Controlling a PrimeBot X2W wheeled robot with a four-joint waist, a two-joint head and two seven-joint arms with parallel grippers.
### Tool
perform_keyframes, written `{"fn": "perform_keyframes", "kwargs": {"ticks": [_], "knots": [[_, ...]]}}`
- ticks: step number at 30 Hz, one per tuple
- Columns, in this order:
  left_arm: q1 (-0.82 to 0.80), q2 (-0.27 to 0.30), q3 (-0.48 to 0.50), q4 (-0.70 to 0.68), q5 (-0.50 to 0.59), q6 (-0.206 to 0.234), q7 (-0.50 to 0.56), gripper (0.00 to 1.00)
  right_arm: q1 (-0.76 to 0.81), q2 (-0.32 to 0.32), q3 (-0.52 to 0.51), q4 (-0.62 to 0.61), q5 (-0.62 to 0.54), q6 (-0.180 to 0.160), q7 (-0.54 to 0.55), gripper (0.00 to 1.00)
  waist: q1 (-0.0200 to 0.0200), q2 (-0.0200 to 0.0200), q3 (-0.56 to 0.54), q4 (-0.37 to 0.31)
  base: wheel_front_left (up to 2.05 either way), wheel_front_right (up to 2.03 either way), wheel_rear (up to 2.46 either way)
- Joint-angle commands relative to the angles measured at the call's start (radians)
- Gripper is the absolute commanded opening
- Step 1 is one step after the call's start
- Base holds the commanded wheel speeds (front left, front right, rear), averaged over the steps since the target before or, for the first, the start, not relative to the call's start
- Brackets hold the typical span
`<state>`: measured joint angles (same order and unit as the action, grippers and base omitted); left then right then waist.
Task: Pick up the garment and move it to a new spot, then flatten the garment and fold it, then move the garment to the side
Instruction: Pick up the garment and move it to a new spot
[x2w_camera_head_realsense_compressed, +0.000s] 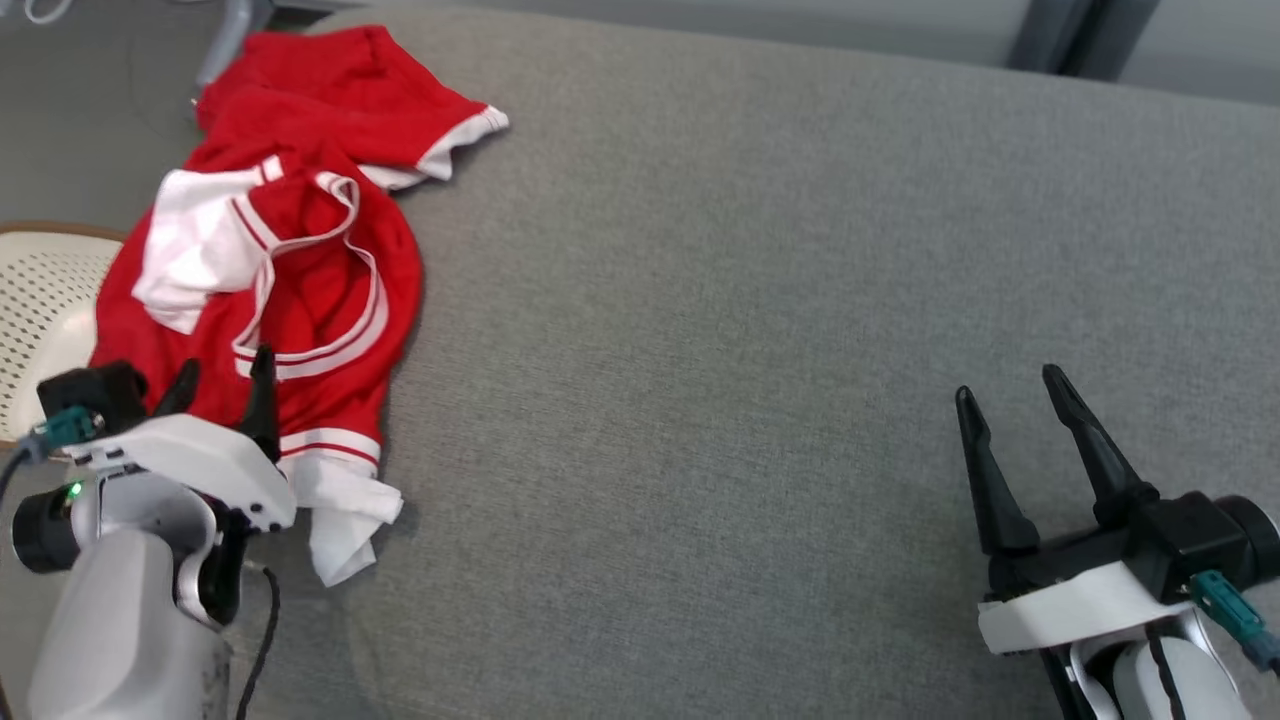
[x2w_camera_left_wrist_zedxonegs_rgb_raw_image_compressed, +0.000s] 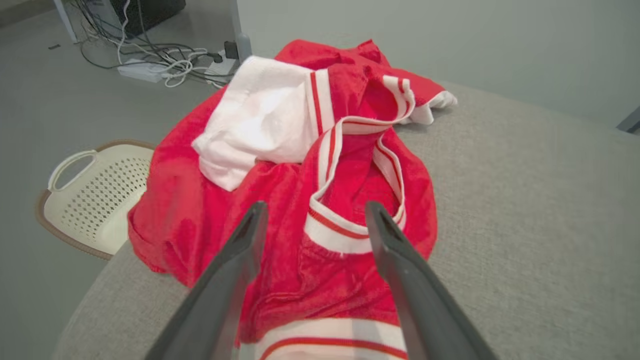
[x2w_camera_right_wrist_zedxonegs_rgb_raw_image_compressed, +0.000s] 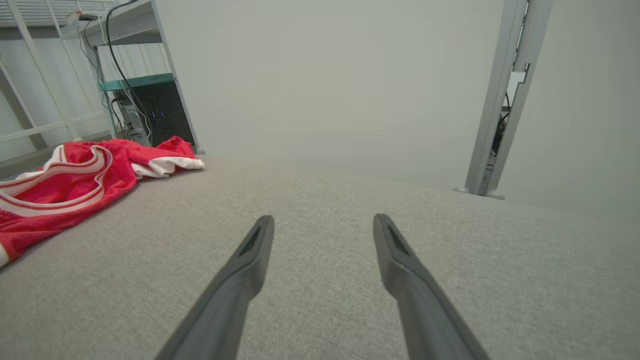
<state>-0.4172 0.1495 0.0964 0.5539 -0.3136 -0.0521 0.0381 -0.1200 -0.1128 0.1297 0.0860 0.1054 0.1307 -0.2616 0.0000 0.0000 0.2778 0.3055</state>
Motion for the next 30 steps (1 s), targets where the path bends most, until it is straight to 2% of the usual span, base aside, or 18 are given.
{"fn": "perform_keyframes", "kwargs": {"ticks": [1, 5, 8, 9, 10, 14, 17, 20, 22, 24, 25, 28, 30], "knots": [[-0.037, 0.006, 0.008, 0.029, -0.018, -0.001, 0.016, 1.00, -0.023, -0.008, 0.004, -0.003, 0.000, 0.000, -0.005, 1.00, 0.0000, 0.0000, 0.124, -0.072, 0.00, 0.00, 0.00], [-0.140, 0.046, 0.018, 0.192, -0.021, 0.022, 0.084, 1.00, -0.058, -0.009, 0.018, -0.006, 0.010, 0.000, -0.005, 1.00, 0.0000, 0.0000, 0.169, -0.113, 0.00, 0.00, 0.00], [-0.181, 0.060, 0.022, 0.282, -0.022, 0.035, 0.081, 1.00, -0.071, -0.002, 0.019, -0.005, 0.016, 0.000, -0.005, 1.00, 0.0000, 0.0000, 0.175, -0.134, 0.00, 0.00, 0.00], [-0.183, 0.063, 0.016, 0.312, -0.017, 0.030, 0.078, 0.34, -0.072, 0.001, 0.018, -0.004, 0.018, 0.000, -0.005, 1.00, 0.0000, 0.0000, 0.172, -0.140, 0.00, 0.00, 0.00], [-0.185, 0.058, 0.019, 0.338, -0.027, 0.027, 0.073, 0.00, -0.071, 0.004, 0.015, -0.002, 0.020, 0.000, -0.005, 1.00, 0.0000, 0.0000, 0.166, -0.144, 0.00, 0.00, 0.00], [-0.185, 0.033, 0.032, 0.338, -0.059, -0.016, -0.031, 0.00, -0.038, 0.020, -0.002, 0.010, 0.027, 0.000, -0.005, 1.00, 0.0000, 0.0000, 0.111, -0.145, 0.00, 0.00, 0.00], [-0.147, 0.019, 0.028, 0.260, -0.088, -0.058, -0.150, 0.00, -0.003, 0.033, -0.008, 0.024, 0.035, 0.000, -0.005, 1.00, 0.0000, 0.0000, 0.037, -0.139, 0.00, 0.00, 0.00], [-0.089, -0.012, -0.011, 0.132, -0.118, -0.074, -0.179, 0.00, 0.039, 0.050, 0.004, 0.038, 0.050, 0.000, -0.005, 1.00, 0.0000, 0.0000, -0.051, -0.139, 0.00, 0.00, 0.00], [-0.052, -0.043, -0.064, -0.006, -0.169, -0.081, -0.148, 0.00, 0.071, 0.054, 0.008, 0.044, 0.060, 0.000, -0.005, 1.00, 0.0000, 0.0000, -0.102, -0.143, 0.00, 0.00, 0.00], [-0.003, -0.063, -0.144, -0.186, -0.273, -0.082, -0.089, 0.00, 0.089, 0.058, 0.020, 0.049, 0.069, 0.000, -0.005, 1.00, 0.0000, 0.0000, -0.148, -0.157, 0.00, 0.00, 0.00], [0.052, -0.049, -0.184, -0.349, -0.338, -0.077, -0.032, 0.00, 0.097, 0.060, 0.039, 0.050, 0.089, 0.000, -0.005, 1.00, 0.0000, 0.0000, -0.178, -0.184, 0.00, 0.00, 0.00], [0.088, -0.069, -0.242, -0.551, -0.398, -0.077, 0.053, 0.00, 0.102, 0.059, 0.060, 0.037, 0.130, 0.000, -0.005, 1.00, 0.0000, 0.0000, -0.203, -0.242, 0.00, 0.00, 0.00], [0.107, -0.076, -0.275, -0.644, -0.417, -0.059, 0.105, 0.00, 0.102, 0.057, 0.059, 0.028, 0.150, 0.000, -0.005, 1.00, 0.0000, 0.0000, -0.209, -0.289, 0.00, 0.00, 0.00]]}}
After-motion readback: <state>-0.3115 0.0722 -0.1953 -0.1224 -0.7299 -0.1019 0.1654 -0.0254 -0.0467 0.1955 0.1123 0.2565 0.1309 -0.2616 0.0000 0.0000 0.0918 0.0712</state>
